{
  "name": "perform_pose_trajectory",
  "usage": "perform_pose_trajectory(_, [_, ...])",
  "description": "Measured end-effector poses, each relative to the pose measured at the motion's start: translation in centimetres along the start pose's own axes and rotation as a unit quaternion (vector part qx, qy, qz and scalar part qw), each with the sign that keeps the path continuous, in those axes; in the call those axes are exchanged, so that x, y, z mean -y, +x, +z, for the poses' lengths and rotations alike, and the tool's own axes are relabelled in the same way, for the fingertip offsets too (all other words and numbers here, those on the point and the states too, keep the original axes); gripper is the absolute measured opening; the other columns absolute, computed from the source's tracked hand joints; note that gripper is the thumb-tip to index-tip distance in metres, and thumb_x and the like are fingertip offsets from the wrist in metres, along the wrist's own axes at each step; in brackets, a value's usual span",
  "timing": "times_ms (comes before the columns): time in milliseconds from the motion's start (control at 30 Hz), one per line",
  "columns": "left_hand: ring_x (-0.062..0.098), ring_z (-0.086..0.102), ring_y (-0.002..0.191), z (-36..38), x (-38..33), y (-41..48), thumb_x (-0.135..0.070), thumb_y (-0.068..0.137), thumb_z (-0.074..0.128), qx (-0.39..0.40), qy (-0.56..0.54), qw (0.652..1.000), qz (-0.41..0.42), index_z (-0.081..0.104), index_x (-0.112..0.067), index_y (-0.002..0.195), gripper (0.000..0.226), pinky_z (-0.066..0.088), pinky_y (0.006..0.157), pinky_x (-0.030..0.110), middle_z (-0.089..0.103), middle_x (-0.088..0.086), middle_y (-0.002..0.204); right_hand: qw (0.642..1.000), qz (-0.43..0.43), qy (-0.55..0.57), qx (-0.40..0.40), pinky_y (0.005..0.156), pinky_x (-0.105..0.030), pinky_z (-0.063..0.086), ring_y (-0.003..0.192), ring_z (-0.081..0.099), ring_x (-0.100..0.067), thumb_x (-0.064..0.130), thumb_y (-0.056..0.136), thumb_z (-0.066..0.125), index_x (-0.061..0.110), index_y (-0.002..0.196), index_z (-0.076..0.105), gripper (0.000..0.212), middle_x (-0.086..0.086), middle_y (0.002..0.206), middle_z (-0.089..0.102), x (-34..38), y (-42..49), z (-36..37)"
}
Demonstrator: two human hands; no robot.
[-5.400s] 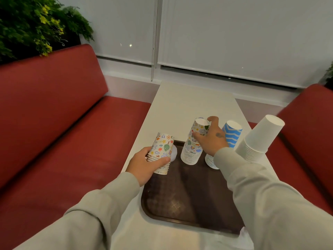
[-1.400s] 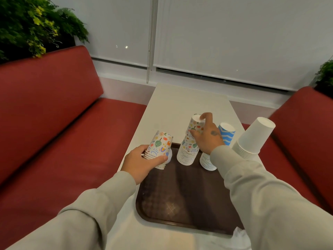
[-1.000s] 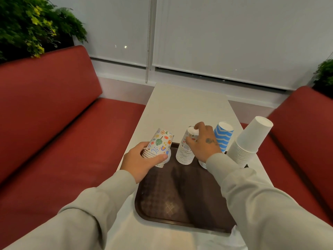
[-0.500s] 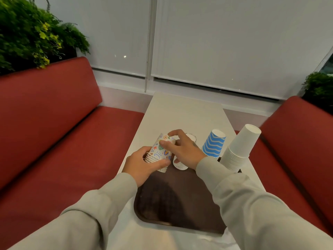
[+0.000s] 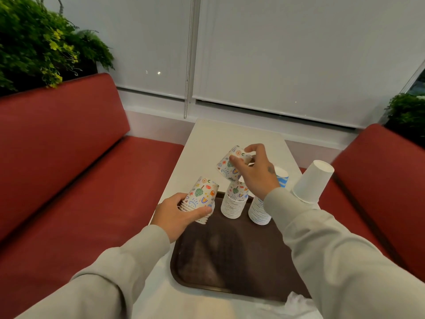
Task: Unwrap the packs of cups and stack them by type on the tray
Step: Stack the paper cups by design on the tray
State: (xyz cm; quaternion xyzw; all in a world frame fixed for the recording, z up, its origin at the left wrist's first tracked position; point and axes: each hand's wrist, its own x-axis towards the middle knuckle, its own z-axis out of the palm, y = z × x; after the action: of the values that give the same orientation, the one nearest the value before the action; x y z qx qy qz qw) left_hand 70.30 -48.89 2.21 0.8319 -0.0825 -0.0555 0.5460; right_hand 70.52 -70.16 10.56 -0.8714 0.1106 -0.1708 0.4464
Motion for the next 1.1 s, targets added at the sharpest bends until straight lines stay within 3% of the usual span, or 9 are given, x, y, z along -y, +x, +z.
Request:
perform_pose_trajectory(100, [0.005,0.065,0.089,0.0,0.4,0.3,-0.058,0.064,0.08,-0.002,-0.004,1.0,-0.006,0.063,-0.024,0.117,0.065,0.049,0.062,0.015,0.069,-0.01,0.106,0.999,0.006,-0.021,-0.026,0.069,-0.034,0.056,0.093,0.065,-0.024,0.043,0.093,0.064,0.027,0.117,0.039,0.038,-0.003,0.111,0.061,-0.5,0.9,-0.4])
perform_pose_trajectory(233, [0.003,0.064,0.088,0.1,0.8,0.7,-0.056,0.066,0.081,-0.009,-0.005,1.0,-0.007,0.063,-0.025,0.115,0.061,0.046,0.06,0.011,0.068,-0.012,0.103,0.997,0.025,-0.062,-0.033,0.085,-0.045,0.057,0.101,0.063,-0.03,0.034,0.093,0.065,0.023,0.119,0.038,0.039,-0.009,0.12,0.06,-1.3,1.9,-0.1])
perform_pose_trajectory(600, [0.003,0.065,0.089,0.6,2.4,1.7,-0.055,0.065,0.082,-0.012,-0.011,1.0,-0.019,0.064,-0.025,0.114,0.06,0.048,0.062,0.012,0.069,-0.014,0.103,0.972,0.043,-0.23,0.028,0.075,-0.037,0.046,0.093,0.052,-0.029,0.031,0.097,0.056,0.016,0.121,0.037,0.034,-0.012,0.115,0.053,-5.0,1.9,2.7])
perform_pose_trajectory(767, [0.005,0.066,0.091,0.9,2.8,1.9,-0.065,0.055,0.078,-0.004,-0.023,0.999,-0.022,0.064,-0.025,0.116,0.075,0.05,0.066,0.016,0.07,-0.013,0.104,0.965,0.032,-0.256,0.051,0.074,-0.035,0.042,0.09,0.049,-0.028,0.035,0.097,0.056,0.017,0.125,0.037,0.038,-0.013,0.118,0.049,-6.3,1.4,3.4])
perform_pose_trajectory(900, [0.005,0.065,0.091,1.3,2.2,1.8,-0.062,0.058,0.078,0.006,-0.024,1.0,-0.017,0.061,-0.026,0.117,0.071,0.05,0.065,0.014,0.069,-0.011,0.107,0.961,-0.002,-0.274,0.022,0.084,-0.036,0.045,0.108,0.049,-0.028,0.04,0.096,0.055,0.017,0.13,0.041,0.043,-0.01,0.128,0.046,-5.7,1.2,3.0])
perform_pose_trajectory(1000, [0.007,0.065,0.093,1.5,1.8,1.8,-0.059,0.063,0.079,0.009,-0.021,1.0,-0.016,0.06,-0.026,0.12,0.068,0.052,0.068,0.017,0.068,-0.01,0.11,0.969,-0.059,-0.238,-0.017,0.092,-0.037,0.044,0.117,0.046,-0.024,0.044,0.096,0.053,0.019,0.128,0.046,0.041,-0.004,0.129,0.048,-4.4,0.6,2.8])
perform_pose_trajectory(1100, [0.008,0.065,0.093,1.4,1.4,1.6,-0.055,0.069,0.08,0.009,-0.013,1.0,-0.012,0.058,-0.027,0.12,0.062,0.054,0.07,0.019,0.067,-0.009,0.111,0.985,-0.063,-0.156,0.035,0.092,-0.036,0.047,0.11,0.054,-0.02,0.053,0.094,0.055,0.022,0.121,0.05,0.041,-0.001,0.12,0.056,-3.0,-0.1,2.9])
